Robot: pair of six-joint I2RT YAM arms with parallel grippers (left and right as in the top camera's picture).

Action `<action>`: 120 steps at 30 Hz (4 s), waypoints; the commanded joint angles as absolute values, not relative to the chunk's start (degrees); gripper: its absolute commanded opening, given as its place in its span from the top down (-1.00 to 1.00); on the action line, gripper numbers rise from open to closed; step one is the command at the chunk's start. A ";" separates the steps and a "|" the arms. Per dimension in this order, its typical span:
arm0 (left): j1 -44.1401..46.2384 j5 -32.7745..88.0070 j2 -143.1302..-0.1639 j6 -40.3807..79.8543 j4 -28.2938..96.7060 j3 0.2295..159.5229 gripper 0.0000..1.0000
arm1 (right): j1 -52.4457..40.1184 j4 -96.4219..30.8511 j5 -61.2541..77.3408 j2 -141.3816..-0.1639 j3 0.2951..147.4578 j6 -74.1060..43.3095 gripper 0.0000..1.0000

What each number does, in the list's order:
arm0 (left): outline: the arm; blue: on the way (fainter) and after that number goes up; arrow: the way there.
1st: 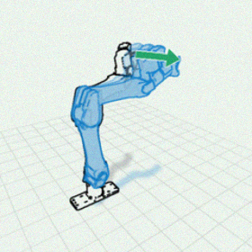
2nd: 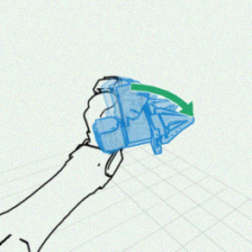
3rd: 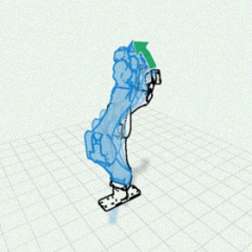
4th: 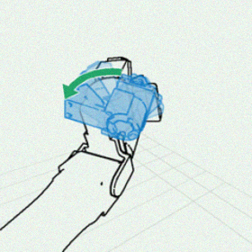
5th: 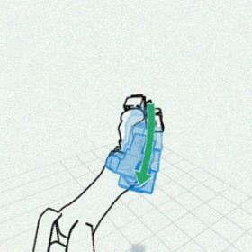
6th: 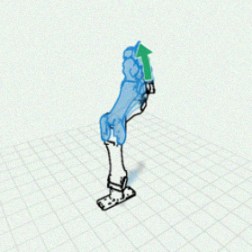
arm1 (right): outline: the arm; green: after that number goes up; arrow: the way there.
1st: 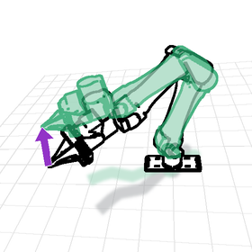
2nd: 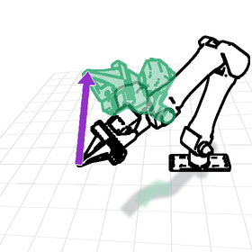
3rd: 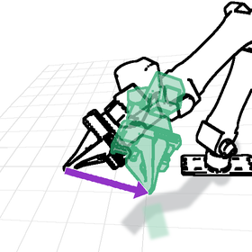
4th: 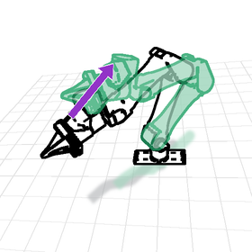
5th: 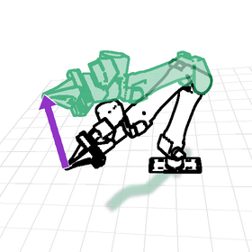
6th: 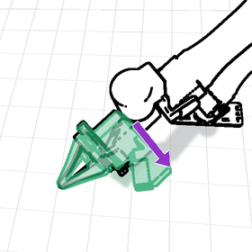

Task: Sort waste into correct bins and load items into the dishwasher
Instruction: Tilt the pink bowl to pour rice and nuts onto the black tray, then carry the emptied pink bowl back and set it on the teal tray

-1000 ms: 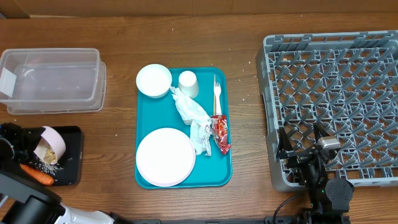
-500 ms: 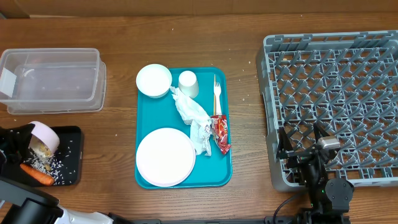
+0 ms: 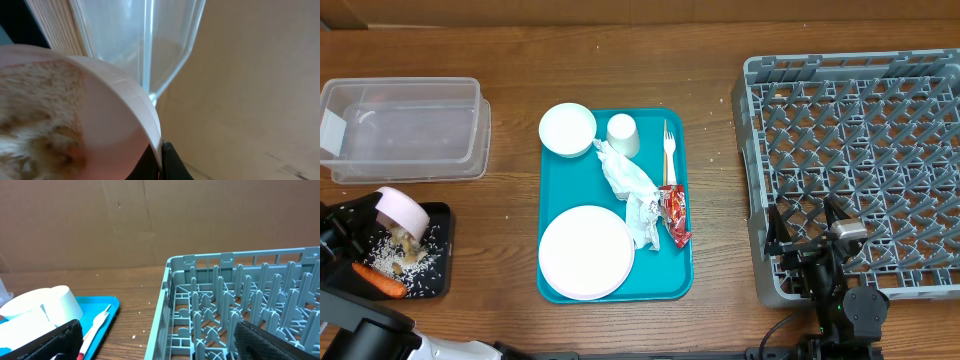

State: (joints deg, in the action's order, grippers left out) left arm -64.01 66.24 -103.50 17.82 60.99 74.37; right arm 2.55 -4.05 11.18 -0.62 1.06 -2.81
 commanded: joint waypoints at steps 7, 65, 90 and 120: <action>-64.86 68.42 -102.98 16.62 60.16 74.17 0.92 | 2.59 -3.77 11.00 -0.19 0.47 -2.94 -1.00; -69.78 79.92 -103.77 15.38 58.19 73.97 0.92 | 2.59 -3.77 11.00 -0.19 0.47 -2.96 -1.00; -68.58 81.80 -103.50 2.09 69.23 74.00 0.92 | 2.59 -3.77 11.00 -0.19 0.47 -2.94 -1.00; -0.10 8.80 -80.05 27.66 60.84 81.65 0.92 | 2.59 -3.77 11.00 -0.19 0.47 -2.94 -1.00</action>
